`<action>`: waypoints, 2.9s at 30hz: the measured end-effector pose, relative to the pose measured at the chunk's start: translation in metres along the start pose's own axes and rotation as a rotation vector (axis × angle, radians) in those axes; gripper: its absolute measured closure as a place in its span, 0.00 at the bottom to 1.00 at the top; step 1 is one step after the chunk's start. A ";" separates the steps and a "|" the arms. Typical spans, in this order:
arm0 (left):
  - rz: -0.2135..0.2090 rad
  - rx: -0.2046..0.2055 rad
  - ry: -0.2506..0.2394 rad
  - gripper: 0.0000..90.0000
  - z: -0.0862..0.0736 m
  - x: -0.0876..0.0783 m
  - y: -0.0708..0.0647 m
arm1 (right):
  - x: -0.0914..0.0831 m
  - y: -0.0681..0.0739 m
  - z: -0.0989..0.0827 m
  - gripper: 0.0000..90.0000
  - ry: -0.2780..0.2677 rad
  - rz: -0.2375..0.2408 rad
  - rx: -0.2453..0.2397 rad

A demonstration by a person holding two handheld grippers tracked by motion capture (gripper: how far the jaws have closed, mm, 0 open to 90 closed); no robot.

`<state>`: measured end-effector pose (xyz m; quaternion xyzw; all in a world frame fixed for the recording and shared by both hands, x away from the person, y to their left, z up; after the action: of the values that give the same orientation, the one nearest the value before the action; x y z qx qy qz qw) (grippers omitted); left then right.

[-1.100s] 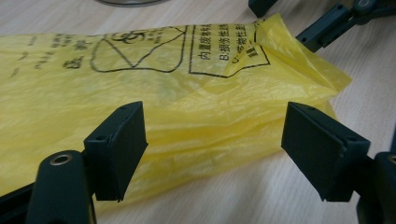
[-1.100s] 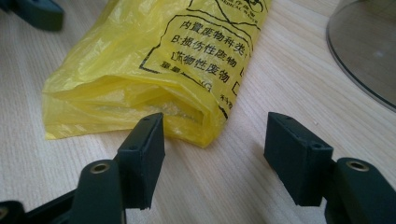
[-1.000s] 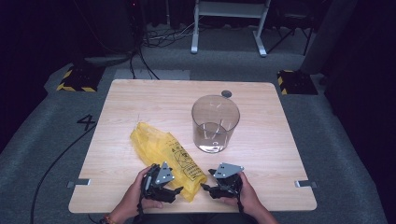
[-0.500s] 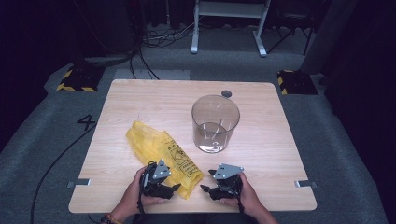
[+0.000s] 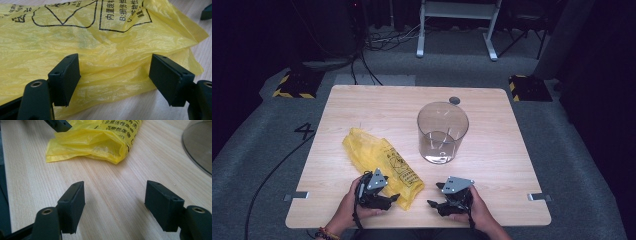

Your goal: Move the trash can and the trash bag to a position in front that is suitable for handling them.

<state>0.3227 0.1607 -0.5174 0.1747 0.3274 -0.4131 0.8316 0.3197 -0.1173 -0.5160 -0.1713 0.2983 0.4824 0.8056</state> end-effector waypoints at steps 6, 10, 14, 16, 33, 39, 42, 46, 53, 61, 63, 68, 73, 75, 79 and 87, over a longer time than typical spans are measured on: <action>0.003 -0.003 -0.002 0.28 -0.001 -0.001 0.000 | -0.026 -0.003 0.015 0.37 -0.070 0.001 -0.009; 0.003 -0.002 -0.001 0.28 -0.001 -0.001 0.001 | -0.050 -0.006 0.032 0.40 -0.123 -0.029 -0.046; -0.001 0.002 0.002 0.28 -0.003 -0.003 0.002 | -0.070 -0.012 0.055 0.44 -0.169 -0.071 -0.078; -0.004 0.002 0.001 0.28 -0.005 -0.005 0.005 | -0.075 -0.015 0.064 0.44 -0.169 -0.093 -0.095; 0.010 -0.010 -0.003 0.28 -0.008 -0.008 0.010 | -0.089 -0.045 0.120 0.47 -0.185 -0.160 -0.116; 0.010 -0.010 -0.004 0.28 -0.008 -0.008 0.010 | -0.077 -0.062 0.130 0.51 -0.162 -0.141 -0.076; 0.010 -0.009 -0.003 0.28 -0.008 -0.008 0.010 | -0.073 -0.065 0.131 0.54 -0.146 -0.132 -0.068; 0.010 -0.009 -0.003 0.28 -0.008 -0.008 0.010 | -0.065 -0.070 0.133 0.63 -0.099 -0.099 -0.075; 0.010 -0.009 -0.003 0.28 -0.009 -0.008 0.010 | -0.049 -0.079 0.140 0.76 0.014 -0.092 -0.077; 0.011 -0.009 -0.003 0.28 -0.008 -0.008 0.010 | -0.042 -0.085 0.149 0.88 0.087 -0.029 -0.077; 0.011 -0.009 -0.003 0.28 -0.008 -0.008 0.010 | -0.041 -0.085 0.151 0.90 0.102 -0.014 -0.084; 0.011 -0.009 -0.003 0.28 -0.008 -0.008 0.010 | -0.042 -0.079 0.153 0.94 0.122 0.016 -0.100; 0.010 -0.009 -0.003 0.28 -0.008 -0.008 0.010 | -0.048 -0.063 0.148 0.94 0.123 0.031 -0.122; 0.010 -0.009 -0.004 0.28 -0.008 -0.008 0.010 | -0.050 -0.059 0.147 0.95 0.127 0.030 -0.131; 0.011 -0.009 -0.003 0.28 -0.008 -0.008 0.010 | -0.057 -0.043 0.142 0.95 0.147 0.027 -0.159; 0.011 -0.010 -0.003 0.28 -0.008 -0.008 0.010 | -0.068 -0.014 0.131 0.95 0.131 0.054 -0.201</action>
<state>0.3237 0.1761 -0.5177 0.1715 0.3272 -0.4072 0.8353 0.3488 -0.0959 -0.3716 -0.2744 0.3051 0.5193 0.7496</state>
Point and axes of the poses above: each handheld gripper's, and its own axes: x roughly forward along the jaws, z roughly out of its top, y roughly to its left, the point moved 2 cm from there along x, roughly forward along the jaws, and after that the axes turned 2 degrees about x, right-handed, at the moved point
